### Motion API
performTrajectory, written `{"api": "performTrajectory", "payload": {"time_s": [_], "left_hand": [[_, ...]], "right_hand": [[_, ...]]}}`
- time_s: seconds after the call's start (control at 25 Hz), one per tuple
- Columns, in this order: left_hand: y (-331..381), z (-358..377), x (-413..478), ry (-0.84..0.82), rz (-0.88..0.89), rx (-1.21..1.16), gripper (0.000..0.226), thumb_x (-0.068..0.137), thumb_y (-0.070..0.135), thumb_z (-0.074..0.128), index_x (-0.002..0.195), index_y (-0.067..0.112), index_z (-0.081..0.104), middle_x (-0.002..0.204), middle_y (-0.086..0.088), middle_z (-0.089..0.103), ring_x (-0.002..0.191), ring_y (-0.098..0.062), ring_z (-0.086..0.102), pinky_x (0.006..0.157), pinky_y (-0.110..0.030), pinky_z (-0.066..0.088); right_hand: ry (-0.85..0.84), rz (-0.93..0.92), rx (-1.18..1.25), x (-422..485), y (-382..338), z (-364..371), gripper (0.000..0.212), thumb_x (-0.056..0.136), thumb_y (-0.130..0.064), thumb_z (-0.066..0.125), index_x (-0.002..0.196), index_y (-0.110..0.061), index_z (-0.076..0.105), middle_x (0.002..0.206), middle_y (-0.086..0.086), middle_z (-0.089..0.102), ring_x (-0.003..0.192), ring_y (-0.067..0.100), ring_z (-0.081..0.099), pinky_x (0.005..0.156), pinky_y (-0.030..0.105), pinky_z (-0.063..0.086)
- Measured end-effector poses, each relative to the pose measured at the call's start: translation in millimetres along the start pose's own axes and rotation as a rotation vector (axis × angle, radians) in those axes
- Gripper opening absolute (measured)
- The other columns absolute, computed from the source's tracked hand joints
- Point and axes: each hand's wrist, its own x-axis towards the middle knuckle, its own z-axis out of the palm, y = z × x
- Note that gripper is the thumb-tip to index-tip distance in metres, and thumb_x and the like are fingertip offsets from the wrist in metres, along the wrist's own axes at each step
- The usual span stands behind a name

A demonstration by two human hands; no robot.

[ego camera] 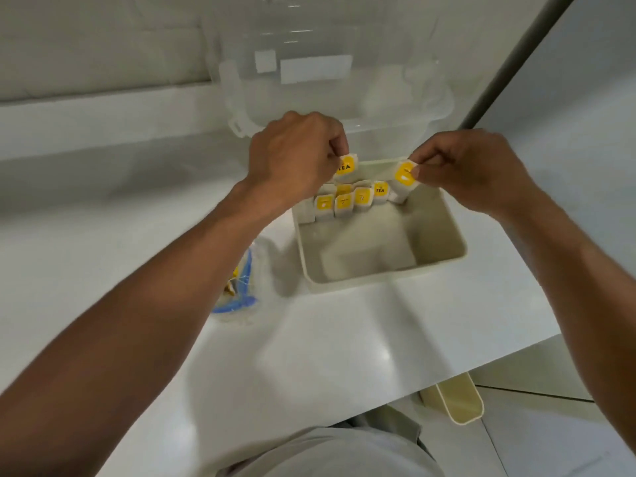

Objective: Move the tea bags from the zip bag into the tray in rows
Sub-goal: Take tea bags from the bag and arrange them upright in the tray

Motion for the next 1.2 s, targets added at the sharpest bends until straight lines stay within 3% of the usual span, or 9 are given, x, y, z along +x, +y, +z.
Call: {"api": "performTrajectory", "payload": {"time_s": [0.12,0.36,0.52,0.68,0.96,1.04,1.2], "left_hand": [[-6.5,18.7,4.5,0.041,0.007,0.063,0.015,0.085,0.026,0.063,0.095,0.035,0.07,0.096,0.014,0.074,0.1,-0.019,0.064,0.07,-0.03,0.039],[12.0,82.4,18.4,-0.032,-0.061,0.046,0.017,0.083,0.029,0.061,0.094,0.037,0.071,0.099,0.013,0.073,0.101,-0.019,0.064,0.076,-0.031,0.046],[15.8,114.4,20.3,-0.08,-0.052,0.06,0.015,0.083,0.03,0.063,0.093,0.037,0.071,0.095,0.011,0.073,0.096,-0.021,0.065,0.073,-0.032,0.05],[16.8,123.1,26.9,-0.2,-0.082,0.04,0.015,0.079,0.032,0.069,0.089,0.042,0.075,0.094,0.012,0.073,0.094,-0.017,0.065,0.073,-0.029,0.048],[30.0,139.1,41.2,-0.121,0.008,0.274,0.026,0.091,0.028,0.055,0.109,0.03,0.074,0.105,-0.005,0.069,0.097,-0.03,0.064,0.07,-0.03,0.039],[29.4,141.8,43.1,-0.109,0.025,0.317,0.028,0.092,0.026,0.053,0.111,0.028,0.073,0.104,-0.006,0.07,0.094,-0.03,0.065,0.069,-0.03,0.039],[27.7,141.8,40.5,-0.124,0.033,0.355,0.028,0.091,0.023,0.055,0.115,0.028,0.069,0.106,-0.008,0.069,0.097,-0.034,0.065,0.069,-0.032,0.036]], "right_hand": [[0.016,0.021,-0.124,8.8,5.6,12.9,0.005,0.079,-0.034,0.067,0.084,-0.034,0.068,0.078,-0.011,0.064,0.086,0.018,0.062,0.077,0.034,0.051],[0.054,-0.096,-0.365,32.5,36.4,48.1,0.015,0.086,-0.034,0.06,0.096,-0.032,0.071,0.099,-0.007,0.069,0.098,0.024,0.061,0.067,0.028,0.035],[0.061,-0.259,-0.738,41.6,53.5,72.4,0.017,0.086,-0.023,0.059,0.094,-0.028,0.074,0.09,-0.001,0.065,0.09,0.026,0.055,0.056,0.029,0.028],[-0.074,-0.334,-0.846,42.3,64.1,70.9,0.016,0.083,-0.021,0.059,0.088,-0.026,0.073,0.086,-0.005,0.062,0.087,0.023,0.052,0.05,0.025,0.013],[-0.023,-0.349,-0.869,58.7,52.4,77.6,0.018,0.078,-0.005,0.054,0.08,-0.013,0.07,0.077,0.003,0.049,0.094,0.032,0.052,0.069,0.035,0.027],[-0.001,-0.333,-0.891,62.8,54.2,79.2,0.019,0.077,-0.005,0.054,0.08,-0.013,0.071,0.078,0.004,0.054,0.092,0.031,0.052,0.07,0.036,0.027],[-0.014,-0.312,-0.915,65.3,54.1,80.9,0.015,0.08,-0.009,0.055,0.083,-0.014,0.069,0.076,0.002,0.044,0.094,0.029,0.05,0.075,0.038,0.033]]}}
